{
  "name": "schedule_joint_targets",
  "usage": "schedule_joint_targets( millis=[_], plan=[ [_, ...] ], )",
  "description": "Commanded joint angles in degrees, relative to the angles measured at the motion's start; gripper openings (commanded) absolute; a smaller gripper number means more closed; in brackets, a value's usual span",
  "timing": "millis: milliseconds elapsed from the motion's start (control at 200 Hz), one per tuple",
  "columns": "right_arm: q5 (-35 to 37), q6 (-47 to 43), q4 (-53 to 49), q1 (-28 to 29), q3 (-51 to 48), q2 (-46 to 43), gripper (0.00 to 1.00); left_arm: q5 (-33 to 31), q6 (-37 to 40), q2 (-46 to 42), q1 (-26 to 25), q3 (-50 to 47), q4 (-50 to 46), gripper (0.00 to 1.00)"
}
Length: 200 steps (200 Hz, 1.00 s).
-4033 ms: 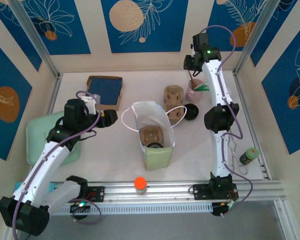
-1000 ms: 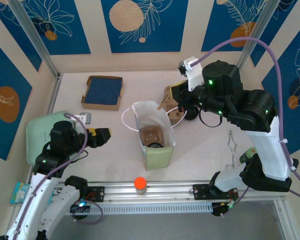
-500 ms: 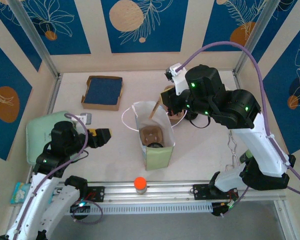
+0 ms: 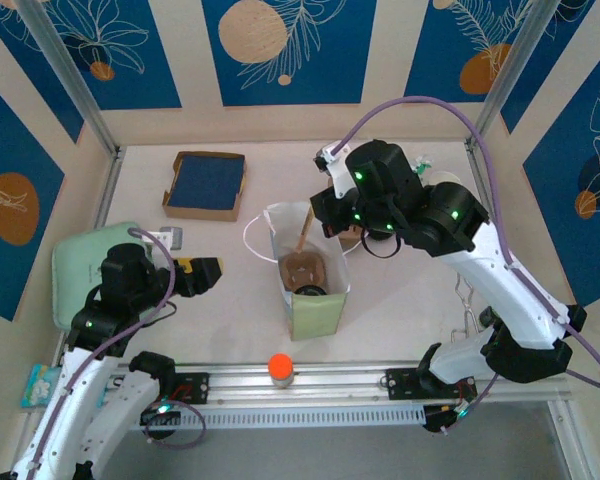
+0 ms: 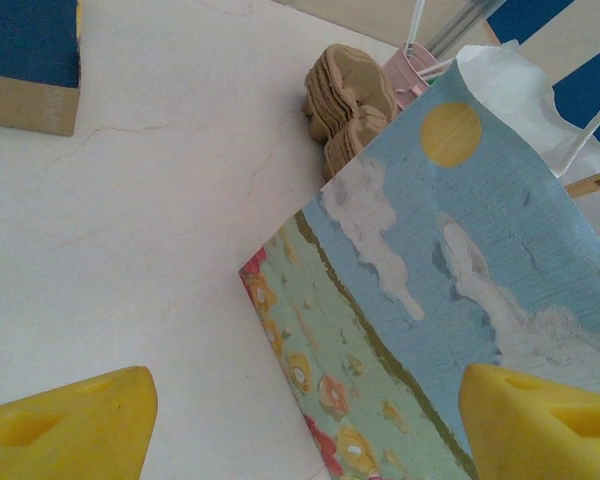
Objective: Pack the takeout coffee
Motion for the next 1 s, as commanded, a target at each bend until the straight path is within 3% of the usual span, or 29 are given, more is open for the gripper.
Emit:
schedule_joint_targets(
  millis=[0,785,916,996],
  plan=[
    [-3.7,1.8,3.7,-1.5,-2.7,-0.7,0.0,0.9,-0.6,-0.4,0.6,-0.5,0.6,0.79],
    [-12.2,5.7,11.6,-8.1,-16.4,0.7,0.0,1.5,-0.7,1.2,0.6,-1.1,2.9,0.79],
    [-13.3,5.4,10.8,-8.1,-15.8,1.6,0.3,1.6,-0.6,1.7,0.6,-1.1,3.1,0.79],
    [-13.3,5.4,9.6,-8.1,-14.6,2.1,0.61,1.8,-0.6,2.1,0.5,-1.1,3.6,0.79]
  ],
)
